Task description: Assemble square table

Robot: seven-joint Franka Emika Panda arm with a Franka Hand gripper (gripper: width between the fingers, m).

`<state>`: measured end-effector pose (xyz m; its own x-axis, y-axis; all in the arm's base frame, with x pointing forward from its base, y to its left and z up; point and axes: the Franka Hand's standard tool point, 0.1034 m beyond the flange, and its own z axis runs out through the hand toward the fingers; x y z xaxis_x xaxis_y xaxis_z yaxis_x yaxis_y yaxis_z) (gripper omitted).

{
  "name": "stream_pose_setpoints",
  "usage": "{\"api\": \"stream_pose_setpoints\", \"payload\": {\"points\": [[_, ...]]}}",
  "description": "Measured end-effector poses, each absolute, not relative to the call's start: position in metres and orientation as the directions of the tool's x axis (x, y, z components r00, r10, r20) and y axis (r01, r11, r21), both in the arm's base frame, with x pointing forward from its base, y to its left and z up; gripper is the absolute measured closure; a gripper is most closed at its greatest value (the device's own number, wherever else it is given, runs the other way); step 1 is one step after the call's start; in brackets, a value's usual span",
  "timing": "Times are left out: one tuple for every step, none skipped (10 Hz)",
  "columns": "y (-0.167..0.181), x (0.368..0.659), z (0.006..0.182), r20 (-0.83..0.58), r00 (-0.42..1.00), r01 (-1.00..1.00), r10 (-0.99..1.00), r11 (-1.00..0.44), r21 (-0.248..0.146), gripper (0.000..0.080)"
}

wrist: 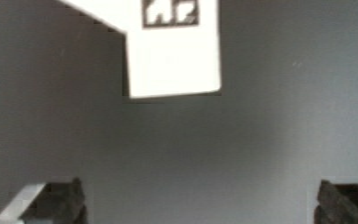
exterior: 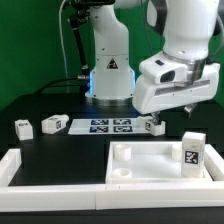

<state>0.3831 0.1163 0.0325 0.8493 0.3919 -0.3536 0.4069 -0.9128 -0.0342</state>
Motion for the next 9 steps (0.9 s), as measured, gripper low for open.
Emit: {"api": "stream_pose_setpoints", "payload": {"points": [[0.111,0.372,0.027,-0.434,0.817,0.414,0.380,-0.910,-0.018,0.0151],[0.103,0.362,0.024,-0.494,0.791,0.405,0.362,-0.914,-0.022,0.0151],[0.097,0.355,0.023,-0.536,0.772,0.391,0.342,-0.920,-0.023,0.0151],[0.096,0.352,0.021,-0.598,0.732,0.388,0.326,-0.921,-0.028,0.0151],[0.096,0.352,0.021,-0.644,0.698,0.385,0.312,-0.922,-0.030,0.0151],[0.096,0.353,0.019,-0.664,0.682,0.384,0.305,-0.923,-0.030,0.0151],[0.096,0.355,0.018,-0.655,0.690,0.385,0.308,-0.923,-0.028,0.0151],[0.095,0.354,0.017,-0.658,0.688,0.385,0.307,-0.923,-0.028,0.0151],[0.093,0.352,0.012,-0.669,0.677,0.391,0.305,-0.920,-0.024,0.0151]]}}
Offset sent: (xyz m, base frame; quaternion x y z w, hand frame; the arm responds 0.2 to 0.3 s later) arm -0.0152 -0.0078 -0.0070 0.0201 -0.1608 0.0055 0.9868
